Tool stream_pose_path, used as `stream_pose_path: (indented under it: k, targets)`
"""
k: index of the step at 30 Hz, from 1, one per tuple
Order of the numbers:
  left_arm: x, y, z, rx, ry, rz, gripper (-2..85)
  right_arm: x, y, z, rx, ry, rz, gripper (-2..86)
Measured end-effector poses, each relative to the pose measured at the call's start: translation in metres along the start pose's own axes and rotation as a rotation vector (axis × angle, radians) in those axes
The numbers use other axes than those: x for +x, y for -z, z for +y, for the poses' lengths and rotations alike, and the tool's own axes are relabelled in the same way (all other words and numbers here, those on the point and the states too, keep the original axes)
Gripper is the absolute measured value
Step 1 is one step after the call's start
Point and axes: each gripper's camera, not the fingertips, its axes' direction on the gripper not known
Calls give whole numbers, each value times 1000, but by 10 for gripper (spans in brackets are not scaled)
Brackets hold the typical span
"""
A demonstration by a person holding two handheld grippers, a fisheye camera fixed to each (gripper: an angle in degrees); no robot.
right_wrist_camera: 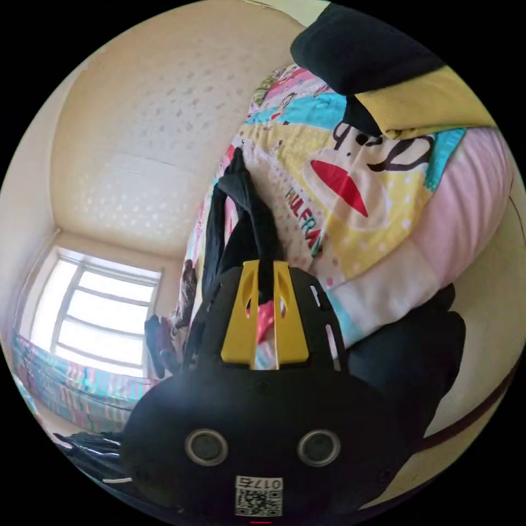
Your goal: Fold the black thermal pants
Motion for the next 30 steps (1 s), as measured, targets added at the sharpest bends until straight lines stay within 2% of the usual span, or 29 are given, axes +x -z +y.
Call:
stream_pose_path:
  k: [2, 6, 9, 11, 13, 16, 19, 21, 23, 26, 27, 28, 30]
  targets:
    - [1, 1, 0, 6, -21, 10, 56, -3, 13, 17, 117, 97, -51, 46]
    - [0, -2, -2, -5, -18, 15, 69, -20, 28, 11, 167, 161, -3, 57]
    - [11, -9, -7, -38, -29, -44, 79, -25, 18, 8, 170, 305, 141, 68]
    - [17, -13, -12, -64, 6, -66, 81, -7, -8, 11, 87, 351, 281, 73]
    - [21, -19, -15, -83, 171, -36, 59, 6, -2, 20, 180, 324, 201, 73]
    - [32, -39, -14, -64, 229, 105, 21, 5, 4, 21, 182, 372, 200, 71]
    - [38, -52, -17, -120, 284, 100, 0, 9, 3, 21, 170, 361, 218, 72]
    - [47, -42, -13, -79, 287, 75, -4, 9, 5, 24, 187, 376, 226, 72]
    - [61, -25, -3, -38, 227, -49, -7, 9, 7, 28, 194, 397, 252, 72]
    - [86, -14, 29, -91, 108, -436, -8, 14, 7, 23, 163, 380, 264, 71]
    - [98, -16, 46, -108, 75, -617, -8, 16, 7, 22, 155, 369, 256, 71]
    - [114, -21, 61, -103, 31, -712, -7, 20, 9, 20, 150, 349, 238, 71]
    - [150, -35, 77, -66, -101, -650, -4, 24, 11, 20, 152, 338, 225, 71]
